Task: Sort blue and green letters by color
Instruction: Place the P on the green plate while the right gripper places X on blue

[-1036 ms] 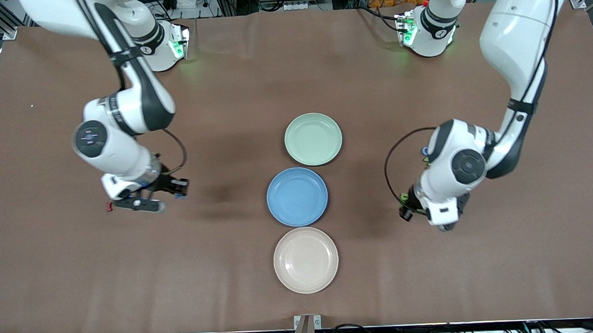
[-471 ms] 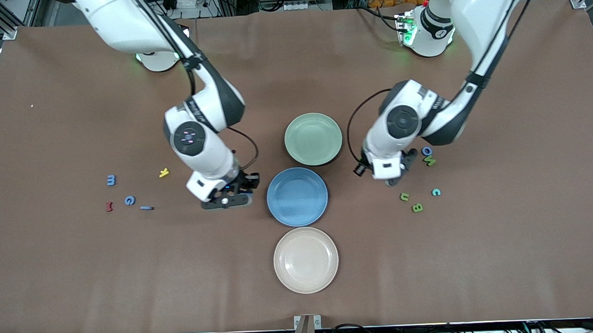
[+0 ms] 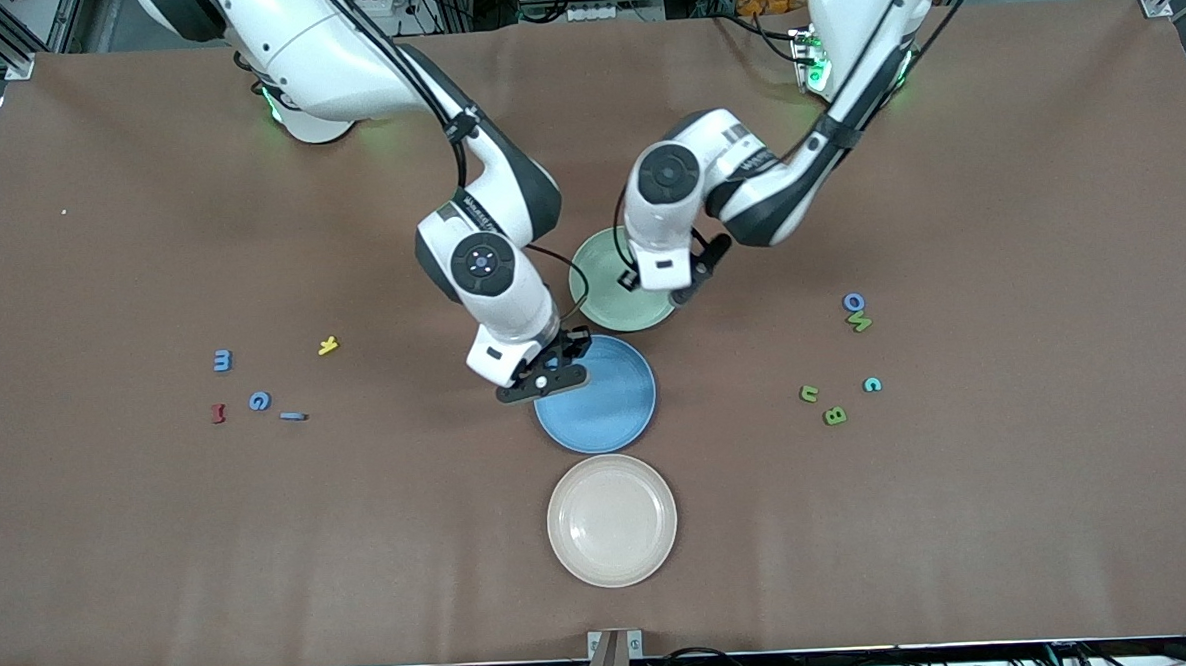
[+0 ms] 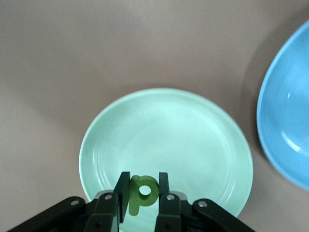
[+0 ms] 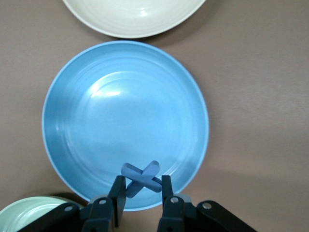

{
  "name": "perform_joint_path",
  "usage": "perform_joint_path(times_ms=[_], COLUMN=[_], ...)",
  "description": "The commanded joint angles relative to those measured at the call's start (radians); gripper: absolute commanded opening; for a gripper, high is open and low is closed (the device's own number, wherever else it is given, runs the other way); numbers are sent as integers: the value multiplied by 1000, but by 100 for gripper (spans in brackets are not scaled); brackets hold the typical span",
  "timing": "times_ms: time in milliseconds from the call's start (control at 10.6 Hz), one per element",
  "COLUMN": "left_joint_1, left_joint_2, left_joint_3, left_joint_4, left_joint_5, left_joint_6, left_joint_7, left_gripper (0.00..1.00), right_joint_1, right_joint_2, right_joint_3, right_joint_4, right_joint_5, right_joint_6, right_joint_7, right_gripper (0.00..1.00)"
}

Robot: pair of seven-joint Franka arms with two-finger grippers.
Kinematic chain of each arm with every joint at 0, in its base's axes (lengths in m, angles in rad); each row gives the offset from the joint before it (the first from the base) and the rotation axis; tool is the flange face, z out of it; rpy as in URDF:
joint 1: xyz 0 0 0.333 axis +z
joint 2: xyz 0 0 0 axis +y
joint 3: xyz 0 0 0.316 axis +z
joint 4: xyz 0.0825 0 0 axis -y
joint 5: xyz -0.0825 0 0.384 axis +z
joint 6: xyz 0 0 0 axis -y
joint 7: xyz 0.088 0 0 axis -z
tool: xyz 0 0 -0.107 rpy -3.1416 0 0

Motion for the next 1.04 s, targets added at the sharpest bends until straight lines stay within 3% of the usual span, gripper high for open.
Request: perform_joint_path(times_ms=[0,94,471,754,942], left_joint_1=[-30,-34,-13,42,117], left_joint_2=[7,11,1,8,8], left_joint_3=[9,10,34,90,90], left_joint_4=[9,17,15,40,58], left_joint_5=[26,25,26,120,143], left_joint_6=[7,7,1,9,10], left_joint_7=[-13,-20,-7,16,44], left_gripper=[68,100,100,100,100], right_joint_1=[8,8,-33,-178,-287], right_joint_2=[39,42,25,-51,-120], right_joint_3=[26,31,33,33,33], right_joint_4=[45,45,36,-8,-92], right_joint_5=[-12,-38,-96,-124,-127], right_joint_6=[28,28,-22,-201,-206], right_joint_7=[145,163,152,-23,-120], right_gripper=[49,97,100,100,100])
